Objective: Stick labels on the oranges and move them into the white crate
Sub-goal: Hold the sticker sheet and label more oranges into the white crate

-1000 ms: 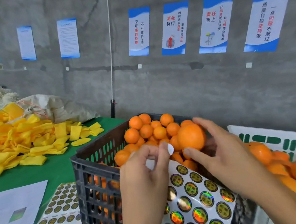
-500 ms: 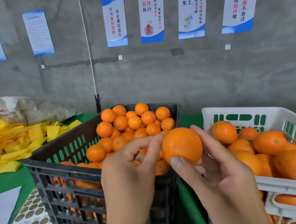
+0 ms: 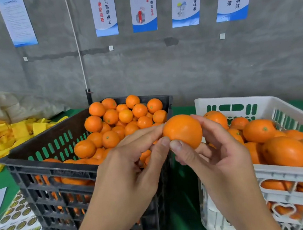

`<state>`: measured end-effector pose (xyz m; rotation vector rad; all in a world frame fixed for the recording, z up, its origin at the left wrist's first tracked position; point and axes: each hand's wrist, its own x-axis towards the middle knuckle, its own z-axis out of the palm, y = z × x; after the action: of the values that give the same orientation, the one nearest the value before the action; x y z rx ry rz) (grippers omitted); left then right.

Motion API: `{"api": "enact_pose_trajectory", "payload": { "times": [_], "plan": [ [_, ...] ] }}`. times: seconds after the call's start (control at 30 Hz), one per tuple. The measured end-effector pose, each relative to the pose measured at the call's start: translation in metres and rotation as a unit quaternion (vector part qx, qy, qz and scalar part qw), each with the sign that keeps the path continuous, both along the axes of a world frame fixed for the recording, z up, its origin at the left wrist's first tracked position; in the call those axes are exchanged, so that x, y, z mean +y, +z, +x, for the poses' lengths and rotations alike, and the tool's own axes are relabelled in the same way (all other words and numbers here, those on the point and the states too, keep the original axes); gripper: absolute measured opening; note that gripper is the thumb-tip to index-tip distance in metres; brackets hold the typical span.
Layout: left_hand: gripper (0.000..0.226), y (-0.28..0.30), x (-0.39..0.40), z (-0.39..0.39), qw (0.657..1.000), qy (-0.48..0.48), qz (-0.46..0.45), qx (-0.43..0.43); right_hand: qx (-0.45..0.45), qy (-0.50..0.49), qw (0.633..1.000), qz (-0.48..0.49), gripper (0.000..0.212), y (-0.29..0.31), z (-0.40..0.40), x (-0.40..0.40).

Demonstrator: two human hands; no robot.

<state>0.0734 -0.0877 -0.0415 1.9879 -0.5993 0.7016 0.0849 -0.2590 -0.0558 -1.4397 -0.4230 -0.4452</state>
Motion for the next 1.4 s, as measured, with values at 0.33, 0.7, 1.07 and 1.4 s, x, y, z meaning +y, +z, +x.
{"api": "enact_pose_trajectory", "payload": {
  "times": [0.33,0.7,1.07,1.4],
  "plan": [
    [0.029,-0.005,-0.003,0.004,0.991,0.113,0.054,-0.055,0.030,-0.399,0.897,-0.186,0.072,0.001,0.037,-0.060],
    [0.017,-0.005,-0.023,-0.002,0.974,0.155,0.149,-0.069,-0.004,-0.339,0.889,-0.307,0.037,-0.006,0.037,-0.062],
    [0.018,-0.009,-0.035,-0.010,0.957,0.125,0.246,-0.093,-0.033,-0.177,0.935,-0.307,0.018,-0.016,-0.002,-0.054],
    [0.026,-0.063,-0.093,-0.008,0.881,0.009,0.403,0.248,0.298,0.055,0.859,-0.413,0.017,-0.063,-0.008,-0.070]
  ]
}}
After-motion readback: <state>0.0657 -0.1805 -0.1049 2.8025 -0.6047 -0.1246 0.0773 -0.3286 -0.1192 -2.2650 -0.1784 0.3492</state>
